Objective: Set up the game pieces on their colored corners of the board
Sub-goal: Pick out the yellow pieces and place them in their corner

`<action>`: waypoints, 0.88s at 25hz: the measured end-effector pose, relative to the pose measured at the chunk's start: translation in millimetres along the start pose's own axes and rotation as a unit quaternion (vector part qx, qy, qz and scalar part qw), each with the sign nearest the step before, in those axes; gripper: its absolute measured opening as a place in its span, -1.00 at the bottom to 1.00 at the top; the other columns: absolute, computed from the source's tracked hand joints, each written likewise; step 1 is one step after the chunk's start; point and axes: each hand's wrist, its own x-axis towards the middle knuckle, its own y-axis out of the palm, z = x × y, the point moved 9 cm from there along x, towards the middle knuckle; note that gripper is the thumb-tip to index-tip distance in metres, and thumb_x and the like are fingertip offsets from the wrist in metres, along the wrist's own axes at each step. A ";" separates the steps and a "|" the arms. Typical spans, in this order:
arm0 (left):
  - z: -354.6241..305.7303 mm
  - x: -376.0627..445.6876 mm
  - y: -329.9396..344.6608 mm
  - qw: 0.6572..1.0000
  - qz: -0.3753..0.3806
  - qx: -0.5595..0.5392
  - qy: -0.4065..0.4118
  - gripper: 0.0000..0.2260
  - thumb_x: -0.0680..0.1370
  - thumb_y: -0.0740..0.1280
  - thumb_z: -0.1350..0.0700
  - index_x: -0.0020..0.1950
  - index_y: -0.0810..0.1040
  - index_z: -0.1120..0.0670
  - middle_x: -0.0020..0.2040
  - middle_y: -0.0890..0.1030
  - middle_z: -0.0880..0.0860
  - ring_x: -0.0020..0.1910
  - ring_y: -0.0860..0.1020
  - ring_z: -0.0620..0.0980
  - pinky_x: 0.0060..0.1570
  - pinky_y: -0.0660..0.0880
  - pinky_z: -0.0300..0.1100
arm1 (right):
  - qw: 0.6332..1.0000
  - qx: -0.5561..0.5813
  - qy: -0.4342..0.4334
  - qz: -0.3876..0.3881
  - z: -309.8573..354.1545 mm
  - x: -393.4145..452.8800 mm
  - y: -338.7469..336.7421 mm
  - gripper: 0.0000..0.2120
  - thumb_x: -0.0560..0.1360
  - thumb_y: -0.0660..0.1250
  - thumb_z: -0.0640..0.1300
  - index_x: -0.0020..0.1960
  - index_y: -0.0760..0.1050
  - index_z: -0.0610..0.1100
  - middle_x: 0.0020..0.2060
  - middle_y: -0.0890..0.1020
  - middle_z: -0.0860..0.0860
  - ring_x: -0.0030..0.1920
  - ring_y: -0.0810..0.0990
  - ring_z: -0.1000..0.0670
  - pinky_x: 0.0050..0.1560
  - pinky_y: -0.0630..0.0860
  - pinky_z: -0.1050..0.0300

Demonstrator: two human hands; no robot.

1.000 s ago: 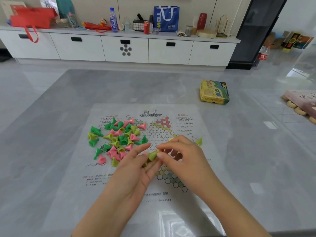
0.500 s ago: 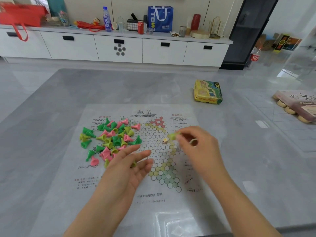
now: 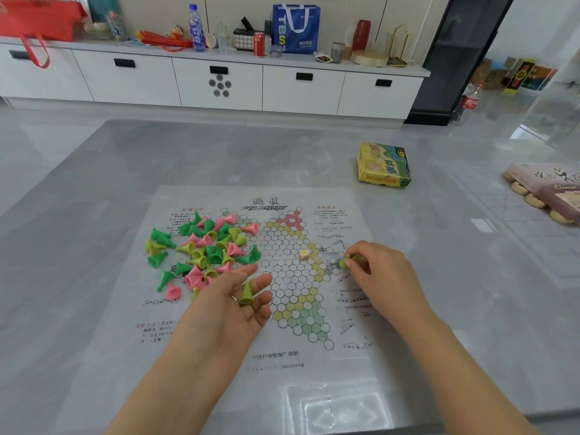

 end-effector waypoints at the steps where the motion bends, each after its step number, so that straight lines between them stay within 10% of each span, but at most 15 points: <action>1: -0.8 0.0 -0.6 1.000 0.002 -0.002 0.002 -0.83 0.53 0.16 0.25 0.03 0.51 0.17 -0.45 0.62 0.05 -0.38 0.47 -0.03 -0.52 0.47 -0.29 | 1.000 0.003 0.003 0.002 -0.5 0.1 -0.1 -0.91 0.50 0.25 -0.12 -0.07 0.53 -0.06 -0.24 0.57 0.05 -0.21 0.47 0.03 -0.22 0.44 0.15; 11: -5.0 0.1 0.6 1.000 0.006 -0.021 0.006 -0.79 0.55 0.15 0.23 0.14 0.48 0.21 -0.13 0.63 0.20 -0.20 0.59 0.08 -0.25 0.53 -0.15 | 0.992 0.107 0.013 -0.067 19.8 -5.1 -28.7 -0.90 0.49 0.27 -0.12 -0.04 0.55 -0.05 -0.41 0.52 0.15 -0.38 0.49 0.15 -0.32 0.37 0.38; 17: 6.1 -3.3 12.9 0.999 0.041 -0.025 -0.009 -0.71 0.56 0.12 0.18 0.13 0.49 0.33 -0.13 0.62 0.26 -0.05 0.59 0.13 0.11 0.49 0.01 | 0.975 0.161 -0.121 0.094 112.5 -25.8 17.2 -0.87 0.46 0.30 -0.03 -0.04 0.61 0.04 -0.29 0.57 0.05 -0.27 0.44 0.13 -0.17 0.38 0.28; 22: -6.0 -7.1 10.7 0.994 0.057 -0.096 0.005 -0.62 0.57 0.11 0.03 0.33 0.35 0.18 -0.10 0.61 0.25 -0.24 0.66 0.05 -0.06 0.50 -0.07 | 0.973 0.143 -0.143 0.107 123.4 -26.1 29.9 -0.88 0.43 0.35 -0.09 -0.06 0.60 -0.06 -0.22 0.58 0.00 -0.25 0.46 0.11 -0.12 0.45 0.17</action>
